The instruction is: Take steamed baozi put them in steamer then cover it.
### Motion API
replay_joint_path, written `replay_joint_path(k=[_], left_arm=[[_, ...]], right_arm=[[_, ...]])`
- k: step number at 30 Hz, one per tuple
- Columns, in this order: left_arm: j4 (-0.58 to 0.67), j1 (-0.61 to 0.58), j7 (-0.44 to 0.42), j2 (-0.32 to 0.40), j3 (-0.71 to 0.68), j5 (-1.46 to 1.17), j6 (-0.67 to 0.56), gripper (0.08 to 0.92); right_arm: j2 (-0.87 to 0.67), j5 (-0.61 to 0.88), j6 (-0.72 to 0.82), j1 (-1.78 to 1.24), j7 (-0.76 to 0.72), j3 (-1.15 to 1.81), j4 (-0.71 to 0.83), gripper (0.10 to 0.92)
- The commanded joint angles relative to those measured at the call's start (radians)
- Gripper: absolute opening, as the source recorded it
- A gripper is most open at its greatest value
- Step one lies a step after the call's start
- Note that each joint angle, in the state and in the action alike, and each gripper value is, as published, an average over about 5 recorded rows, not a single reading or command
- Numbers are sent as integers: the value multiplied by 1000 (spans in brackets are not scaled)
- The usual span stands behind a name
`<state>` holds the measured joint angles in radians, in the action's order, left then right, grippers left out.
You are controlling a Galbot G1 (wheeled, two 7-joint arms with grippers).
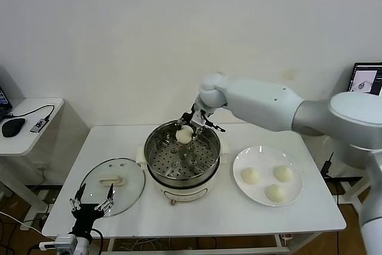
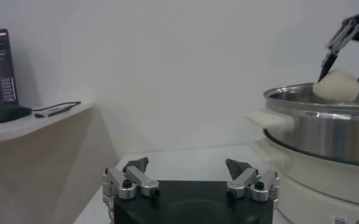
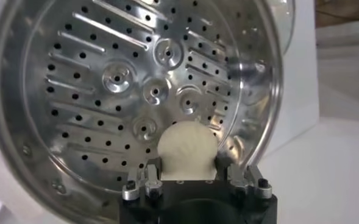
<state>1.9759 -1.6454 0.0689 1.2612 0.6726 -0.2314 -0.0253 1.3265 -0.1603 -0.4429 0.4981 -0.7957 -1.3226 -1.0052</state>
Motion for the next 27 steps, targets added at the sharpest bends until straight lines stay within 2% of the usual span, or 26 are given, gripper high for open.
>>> replay_joint_path(k=[1, 7, 12, 15, 18, 21, 27], left_arm=[[-6, 4, 2, 1, 3, 10, -6, 823], [-4, 3, 9, 5, 11, 17, -14, 823], [3, 0, 12, 10, 17, 22, -14, 823], [6, -2, 12, 12, 17, 27, -14, 823], [9, -4, 13, 16, 18, 33, -15, 823], [16, -8, 14, 21, 23, 36, -16, 823], [28, -20, 15, 11, 37, 36, -15, 823]], right_arm=[[63, -202, -121, -94, 56, 48, 132, 551], [84, -234, -142, -110, 65, 67, 172, 579], [84, -216, -145, -104, 72, 73, 162, 711], [59, -114, -95, -44, 34, 57, 107, 785], [2, 103, 62, 55, -50, 13, -1, 817], [-84, 322, 291, 152, -120, -24, -152, 822], [-303, 565, 666, 307, -160, -80, -428, 823]])
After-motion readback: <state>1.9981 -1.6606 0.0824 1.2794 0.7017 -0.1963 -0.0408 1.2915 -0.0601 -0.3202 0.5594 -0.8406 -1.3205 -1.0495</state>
